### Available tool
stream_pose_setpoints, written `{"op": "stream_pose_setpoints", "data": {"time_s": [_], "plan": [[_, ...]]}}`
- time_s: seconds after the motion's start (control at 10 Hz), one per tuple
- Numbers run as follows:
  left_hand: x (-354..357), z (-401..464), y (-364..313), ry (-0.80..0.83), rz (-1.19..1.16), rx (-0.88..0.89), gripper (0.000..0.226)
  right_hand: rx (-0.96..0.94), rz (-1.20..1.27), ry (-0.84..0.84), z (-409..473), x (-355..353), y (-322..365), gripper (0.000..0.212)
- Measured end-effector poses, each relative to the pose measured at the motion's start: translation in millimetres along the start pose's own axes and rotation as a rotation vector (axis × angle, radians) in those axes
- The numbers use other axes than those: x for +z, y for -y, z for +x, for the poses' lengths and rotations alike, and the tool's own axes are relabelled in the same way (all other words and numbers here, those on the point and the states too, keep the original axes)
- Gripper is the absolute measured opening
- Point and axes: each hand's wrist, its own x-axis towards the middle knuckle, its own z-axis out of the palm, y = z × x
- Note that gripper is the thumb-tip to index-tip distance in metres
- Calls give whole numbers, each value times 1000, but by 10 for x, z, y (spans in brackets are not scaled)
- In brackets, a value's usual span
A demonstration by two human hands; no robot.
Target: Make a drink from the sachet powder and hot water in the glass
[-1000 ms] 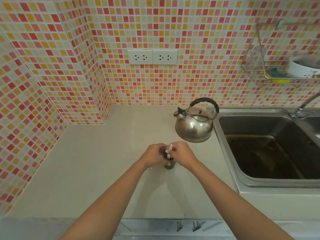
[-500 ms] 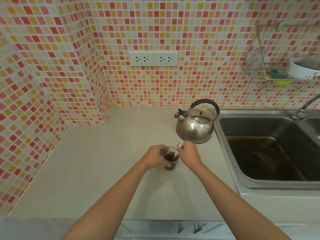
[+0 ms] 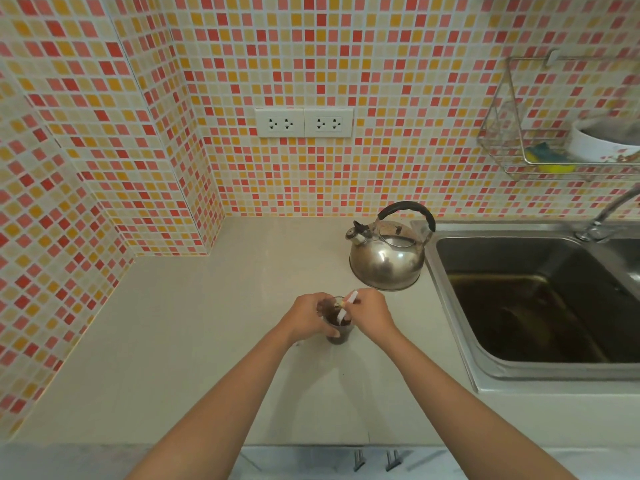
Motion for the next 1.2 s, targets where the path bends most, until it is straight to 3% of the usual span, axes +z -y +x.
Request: {"op": "stream_pose_setpoints", "data": {"time_s": [0.1, 0.2, 0.3, 0.4, 0.7, 0.8, 0.9, 1.0, 1.1, 1.2], "plan": [[-1, -10, -14, -3, -1, 3, 59, -55, -21, 22, 5, -7, 40, 22], [4, -11, -25, 0, 7, -17, 63, -17, -51, -34, 17, -28, -17, 36], [14, -4, -15, -4, 9, -28, 66, 53, 37, -118, -22, -20, -109, 35], [23, -11, 2, -21, -1, -41, 64, 69, 90, -148, -64, 27, -165, 21], [80, -14, 68, -52, -56, -63, 78, 155, 215, -97, -4, 65, -242, 17], [84, -58, 31, -40, -1, -86, 87, 153, 230, -57, -18, 64, -248, 37], [-56, -90, 24, 63, 137, -113, 102, 150, 261, -120, -99, -115, -222, 78], [-372, -115, -77, 102, 383, -110, 87, 17, 161, -252, -48, -426, -199, 71], [-784, -66, -356, -46, 546, -48, 68, -102, -27, -337, 155, -779, 85, 53], [-1135, -29, -810, -173, 608, 31, 62, -234, -230, -282, 315, -1095, 536, 53]]}}
